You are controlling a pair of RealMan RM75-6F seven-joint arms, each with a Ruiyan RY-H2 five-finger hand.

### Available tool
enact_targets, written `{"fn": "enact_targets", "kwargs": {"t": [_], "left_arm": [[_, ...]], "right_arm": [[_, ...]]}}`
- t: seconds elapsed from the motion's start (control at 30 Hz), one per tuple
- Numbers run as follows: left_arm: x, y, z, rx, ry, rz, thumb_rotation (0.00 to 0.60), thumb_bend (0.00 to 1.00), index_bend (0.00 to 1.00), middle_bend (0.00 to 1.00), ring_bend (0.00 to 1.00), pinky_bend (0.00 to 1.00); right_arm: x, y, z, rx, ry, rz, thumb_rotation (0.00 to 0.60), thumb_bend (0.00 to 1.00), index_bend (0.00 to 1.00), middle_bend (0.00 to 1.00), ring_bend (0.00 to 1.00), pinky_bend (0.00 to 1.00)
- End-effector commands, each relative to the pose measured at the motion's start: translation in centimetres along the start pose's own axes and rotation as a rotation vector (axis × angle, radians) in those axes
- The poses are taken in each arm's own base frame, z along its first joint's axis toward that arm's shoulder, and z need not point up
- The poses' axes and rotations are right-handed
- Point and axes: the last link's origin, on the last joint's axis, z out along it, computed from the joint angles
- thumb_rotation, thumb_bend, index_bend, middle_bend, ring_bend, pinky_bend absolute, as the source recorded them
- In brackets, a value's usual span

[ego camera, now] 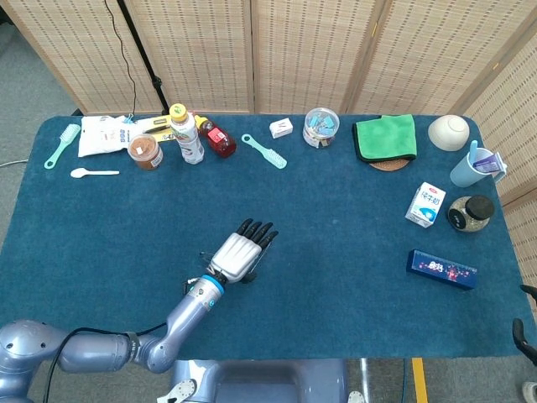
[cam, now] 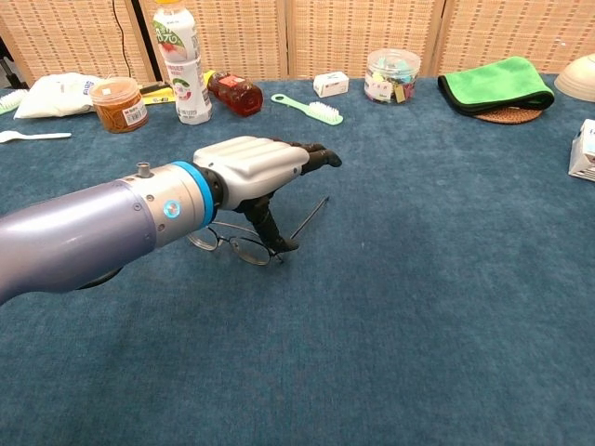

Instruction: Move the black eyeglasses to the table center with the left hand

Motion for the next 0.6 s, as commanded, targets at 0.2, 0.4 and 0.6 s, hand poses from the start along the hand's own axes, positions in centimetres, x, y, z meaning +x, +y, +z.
{"fn": "enact_targets", "kwargs": {"t": [0.2,0.4,0.6], "left_arm": [[1.3,-1.1,-0.3,-0.097,-0.065,0.057,0.534,0.23,0.06,0.0,0.0,0.0],[2.2,-3.5,-1.9,-0.135,-0.088,0.108,0.516,0.23,0.06,0.0,0.0,0.0],[2.8,-6.0,-3.2,-0.161,-0.118,0.207,0.516,0.23,0.06,0.0,0.0,0.0]], "right_arm": [[-0.1,-0.3,0.1,0.007,0.0,0.001,0.6,0.48,0.24,0.13,0.13,0.17],[-0.3,-0.8,0.4,0.021,-0.006,0.004,0.6,0.48,0.24,0.13,0.13,0.17],[-0.5,-1.2,0.7,0.035,-0.008,0.006,0.6,0.48,0.24,0.13,0.13,0.17]]}}
